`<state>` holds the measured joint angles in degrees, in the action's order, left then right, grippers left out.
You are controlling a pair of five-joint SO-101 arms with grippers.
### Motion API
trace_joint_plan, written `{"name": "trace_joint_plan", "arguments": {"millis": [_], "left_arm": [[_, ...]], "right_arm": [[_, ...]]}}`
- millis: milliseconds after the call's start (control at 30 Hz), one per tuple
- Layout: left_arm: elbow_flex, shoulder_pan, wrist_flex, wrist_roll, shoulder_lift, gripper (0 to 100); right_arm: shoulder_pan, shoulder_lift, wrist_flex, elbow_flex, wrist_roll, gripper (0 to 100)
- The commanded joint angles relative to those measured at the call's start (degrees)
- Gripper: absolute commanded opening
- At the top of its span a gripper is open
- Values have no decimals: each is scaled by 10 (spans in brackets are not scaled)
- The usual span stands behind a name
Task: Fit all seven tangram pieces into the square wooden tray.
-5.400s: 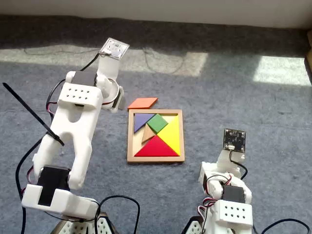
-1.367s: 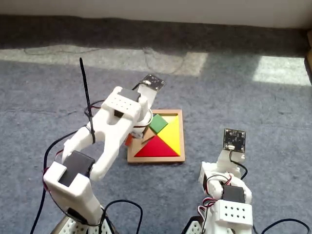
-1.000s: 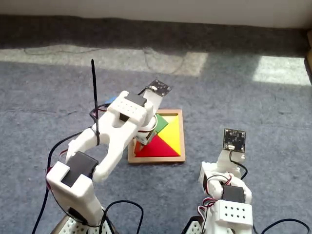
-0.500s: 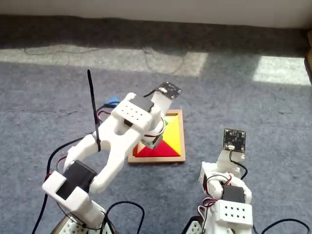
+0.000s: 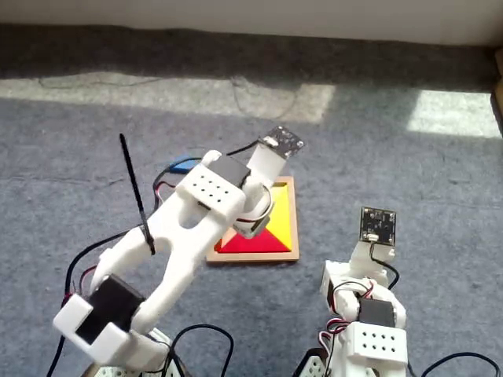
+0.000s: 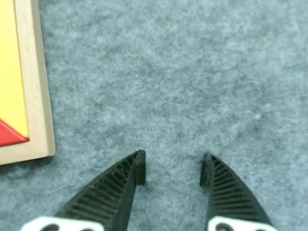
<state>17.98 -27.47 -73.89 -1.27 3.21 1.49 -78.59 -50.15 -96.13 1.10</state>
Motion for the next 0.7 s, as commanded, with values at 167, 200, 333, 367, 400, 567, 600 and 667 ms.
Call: {"name": "trace_joint_plan", "arguments": {"millis": [167, 200, 333, 367, 400, 567, 600, 667], "left_arm": [[15, 123, -24, 0, 91, 154], [24, 133, -21, 11, 87, 154], [80, 146, 24, 37, 65, 154], [91, 146, 36, 37, 58, 154], [99, 145, 46, 37, 53, 154], [103, 143, 57, 38, 25, 154], [103, 143, 58, 38, 19, 154], [104, 142, 71, 38, 7, 153]], "right_arm": [[13, 0, 16, -9, 5, 202], [13, 0, 16, -9, 5, 202], [13, 0, 16, -9, 5, 202], [13, 0, 16, -9, 5, 202], [13, 0, 16, -9, 5, 202], [13, 0, 16, -9, 5, 202], [13, 0, 16, -9, 5, 202], [13, 0, 16, -9, 5, 202]]}}
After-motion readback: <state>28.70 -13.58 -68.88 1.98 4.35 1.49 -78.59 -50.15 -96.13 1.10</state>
